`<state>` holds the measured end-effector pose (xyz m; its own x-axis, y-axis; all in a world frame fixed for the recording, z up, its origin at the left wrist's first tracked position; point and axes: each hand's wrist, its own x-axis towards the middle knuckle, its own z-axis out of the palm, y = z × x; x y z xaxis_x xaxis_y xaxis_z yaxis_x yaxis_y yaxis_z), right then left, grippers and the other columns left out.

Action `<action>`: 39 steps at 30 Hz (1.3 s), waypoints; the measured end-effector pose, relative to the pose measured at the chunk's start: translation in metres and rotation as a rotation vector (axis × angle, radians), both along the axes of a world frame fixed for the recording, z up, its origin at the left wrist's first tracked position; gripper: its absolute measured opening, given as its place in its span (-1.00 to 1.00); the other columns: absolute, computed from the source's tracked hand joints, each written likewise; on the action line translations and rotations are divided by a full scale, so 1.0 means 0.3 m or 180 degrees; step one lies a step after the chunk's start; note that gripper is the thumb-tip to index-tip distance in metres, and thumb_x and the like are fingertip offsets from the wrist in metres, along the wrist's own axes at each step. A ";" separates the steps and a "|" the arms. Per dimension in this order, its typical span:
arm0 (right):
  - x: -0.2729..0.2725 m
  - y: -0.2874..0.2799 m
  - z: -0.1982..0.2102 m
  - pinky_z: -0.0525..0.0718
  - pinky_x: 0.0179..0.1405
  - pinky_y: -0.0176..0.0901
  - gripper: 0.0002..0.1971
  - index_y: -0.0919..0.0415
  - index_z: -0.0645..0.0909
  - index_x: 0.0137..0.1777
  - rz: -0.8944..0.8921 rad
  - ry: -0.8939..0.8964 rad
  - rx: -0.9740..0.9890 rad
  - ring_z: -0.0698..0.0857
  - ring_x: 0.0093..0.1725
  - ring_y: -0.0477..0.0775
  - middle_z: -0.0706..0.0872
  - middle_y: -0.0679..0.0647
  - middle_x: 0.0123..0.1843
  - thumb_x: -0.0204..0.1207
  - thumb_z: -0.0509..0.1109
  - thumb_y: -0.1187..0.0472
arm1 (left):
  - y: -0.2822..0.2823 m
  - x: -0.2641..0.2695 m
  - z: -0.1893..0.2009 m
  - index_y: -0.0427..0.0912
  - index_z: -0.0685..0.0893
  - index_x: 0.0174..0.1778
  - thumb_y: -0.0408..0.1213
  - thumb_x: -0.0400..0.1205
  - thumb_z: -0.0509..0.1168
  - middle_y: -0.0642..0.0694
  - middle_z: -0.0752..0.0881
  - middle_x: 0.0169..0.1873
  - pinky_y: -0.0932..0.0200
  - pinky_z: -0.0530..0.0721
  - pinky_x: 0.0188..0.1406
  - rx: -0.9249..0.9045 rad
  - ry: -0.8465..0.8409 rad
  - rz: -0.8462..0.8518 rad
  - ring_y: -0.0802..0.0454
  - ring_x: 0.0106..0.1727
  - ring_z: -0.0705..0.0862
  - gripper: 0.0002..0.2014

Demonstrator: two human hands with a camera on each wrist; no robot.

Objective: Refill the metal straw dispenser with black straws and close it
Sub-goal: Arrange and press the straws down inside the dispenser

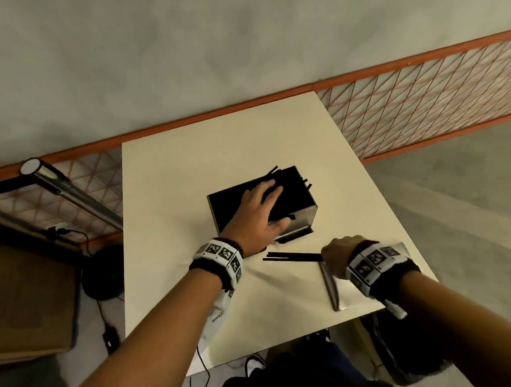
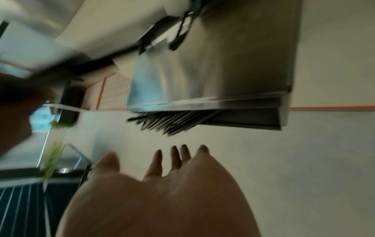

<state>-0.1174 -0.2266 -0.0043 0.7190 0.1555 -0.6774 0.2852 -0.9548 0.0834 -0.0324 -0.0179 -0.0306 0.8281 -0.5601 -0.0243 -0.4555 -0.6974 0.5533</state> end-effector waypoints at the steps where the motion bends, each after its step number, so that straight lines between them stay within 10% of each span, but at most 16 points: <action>1: 0.033 -0.004 0.070 0.54 -0.07 -0.11 -0.68 0.07 0.62 0.31 0.0052 -0.0082 -0.0066 0.73 0.17 0.20 0.73 0.06 0.22 0.67 0.13 0.12 | -0.005 -0.026 0.014 -0.09 0.30 0.78 0.11 0.76 0.26 -0.04 0.31 0.69 -0.12 0.26 0.75 -0.0284 0.0026 -0.0054 -0.08 0.71 0.26 -0.31; 4: 0.151 0.011 0.260 0.49 -0.05 -0.08 -0.68 0.10 0.60 0.33 0.0209 -0.0453 -0.0198 0.71 0.21 0.21 0.71 0.10 0.26 0.69 0.12 0.14 | -0.023 -0.062 0.043 0.00 0.38 0.72 0.15 0.74 0.29 0.00 0.58 0.43 0.17 0.50 0.47 -0.0413 0.0013 -0.0162 0.08 0.45 0.54 -0.36; 8: 0.277 0.097 0.362 0.49 -0.11 -0.10 -0.76 0.10 0.64 0.19 0.0838 -0.0948 -0.0230 0.72 0.10 0.19 0.74 0.06 0.13 0.68 0.18 0.14 | -0.037 -0.020 0.033 -0.13 0.52 0.56 -0.04 0.78 0.28 -0.11 0.71 0.18 -0.02 0.70 0.19 -0.0541 -0.0302 -0.0172 -0.05 0.16 0.70 -0.55; 16: 0.482 0.134 0.461 0.55 -0.18 -0.05 -0.58 0.06 0.61 0.08 0.0549 -0.1127 0.0270 0.64 -0.10 0.17 0.61 0.02 -0.09 0.56 0.25 -0.29 | 0.036 0.062 -0.008 -0.24 0.57 0.24 -0.22 0.88 0.10 -0.10 0.64 -0.08 0.10 0.49 -0.10 -0.0771 -0.0012 0.0726 -0.05 -0.12 0.64 -0.80; 25: 0.484 0.117 0.159 0.42 0.43 -0.06 -0.45 0.13 0.45 0.56 -0.1166 -0.0883 0.2691 0.54 0.45 0.15 0.53 0.13 0.54 0.70 0.16 -0.18 | 0.044 0.062 -0.155 -0.22 0.58 0.40 -0.15 0.75 0.35 -0.17 0.53 0.29 -0.08 0.57 0.41 -0.0277 -0.0071 0.1156 -0.15 0.33 0.52 -0.66; 31: 0.407 0.066 0.028 0.47 0.36 -0.20 -0.67 0.15 0.59 0.41 -0.1449 -0.1605 0.3419 0.60 0.33 0.03 0.64 0.05 0.37 0.67 0.29 0.19 | 0.062 0.046 -0.141 -0.13 0.34 0.67 0.01 0.55 0.44 -0.05 0.33 0.57 -0.12 0.41 0.66 -0.0605 -0.0090 0.0871 -0.07 0.62 0.35 -0.22; 34: 0.415 -0.019 0.002 0.57 0.30 -0.03 -0.68 0.22 0.65 0.29 -0.1963 -0.2209 0.3066 0.64 0.26 0.18 0.68 0.14 0.29 0.57 0.28 0.36 | 0.056 0.048 -0.148 -0.07 0.08 0.81 0.31 0.49 0.46 -0.02 0.13 0.74 -0.06 0.19 0.77 -0.0193 0.0070 0.0627 -0.04 0.75 0.14 0.09; 39: 0.434 -0.080 -0.034 0.50 0.34 0.02 -0.59 0.18 0.55 0.41 -0.2397 -0.1375 0.2121 0.56 0.36 0.28 0.62 0.24 0.37 0.66 0.23 0.00 | 0.009 0.075 -0.159 -0.13 -0.04 0.83 0.42 0.50 0.39 -0.11 0.10 0.77 -0.15 0.06 0.79 0.0266 -0.0102 0.0605 -0.12 0.78 0.10 0.17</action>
